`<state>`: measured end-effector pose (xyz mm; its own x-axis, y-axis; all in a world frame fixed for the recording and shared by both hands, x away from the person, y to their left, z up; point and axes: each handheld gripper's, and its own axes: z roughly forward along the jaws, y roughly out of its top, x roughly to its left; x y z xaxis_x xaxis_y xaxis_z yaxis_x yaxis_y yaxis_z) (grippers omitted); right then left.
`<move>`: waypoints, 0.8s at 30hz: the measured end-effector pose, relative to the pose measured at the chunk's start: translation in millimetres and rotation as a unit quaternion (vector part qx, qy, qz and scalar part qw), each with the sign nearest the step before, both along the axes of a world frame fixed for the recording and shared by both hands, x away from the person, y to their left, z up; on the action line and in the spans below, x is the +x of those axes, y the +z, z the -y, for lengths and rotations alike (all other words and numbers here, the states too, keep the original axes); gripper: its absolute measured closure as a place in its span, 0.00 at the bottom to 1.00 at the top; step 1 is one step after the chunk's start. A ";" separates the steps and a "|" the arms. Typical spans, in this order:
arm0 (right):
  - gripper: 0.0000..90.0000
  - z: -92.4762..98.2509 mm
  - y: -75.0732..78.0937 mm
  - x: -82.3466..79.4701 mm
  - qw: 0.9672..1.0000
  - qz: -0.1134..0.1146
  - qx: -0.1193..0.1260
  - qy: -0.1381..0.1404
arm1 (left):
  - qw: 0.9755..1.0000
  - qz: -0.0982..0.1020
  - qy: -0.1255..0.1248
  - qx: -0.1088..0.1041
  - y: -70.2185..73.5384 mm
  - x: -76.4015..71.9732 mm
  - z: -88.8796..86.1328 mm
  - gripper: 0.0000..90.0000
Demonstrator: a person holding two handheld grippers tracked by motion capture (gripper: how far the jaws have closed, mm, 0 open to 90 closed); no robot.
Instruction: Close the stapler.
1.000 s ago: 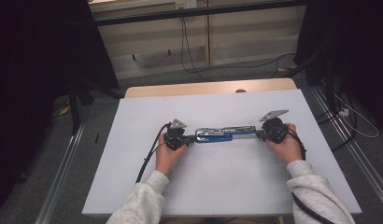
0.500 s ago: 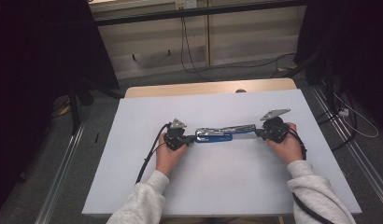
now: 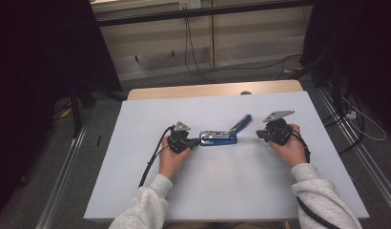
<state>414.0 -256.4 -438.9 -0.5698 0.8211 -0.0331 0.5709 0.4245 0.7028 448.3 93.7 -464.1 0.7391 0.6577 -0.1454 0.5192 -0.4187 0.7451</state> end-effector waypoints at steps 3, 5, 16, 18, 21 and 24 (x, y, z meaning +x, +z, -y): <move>0.97 -0.6 -0.3 -0.2 1.000 -0.001 -0.001 -0.001 | 1.000 0.000 0.000 0.001 0.0 0.0 -0.1 1.00; 0.94 -0.2 -0.2 -0.3 1.000 -0.001 0.001 -0.002 | 1.000 0.001 0.000 0.001 0.1 0.0 0.0 1.00; 0.74 -0.1 -0.5 -2.0 1.000 -0.006 0.017 -0.002 | 1.000 0.000 0.010 -0.008 0.4 0.9 -1.8 0.96; 0.69 0.6 0.0 -3.0 1.000 -0.010 0.029 -0.004 | 1.000 0.002 0.001 -0.015 3.0 1.2 -5.0 0.92; 0.61 1.0 1.2 -5.5 0.999 -0.014 0.042 -0.005 | 0.999 0.006 0.009 -0.035 9.9 -0.6 -9.4 0.83; 0.55 1.3 2.9 -9.8 0.999 -0.016 0.048 -0.004 | 0.998 0.008 0.002 -0.055 17.3 -2.5 -14.4 0.71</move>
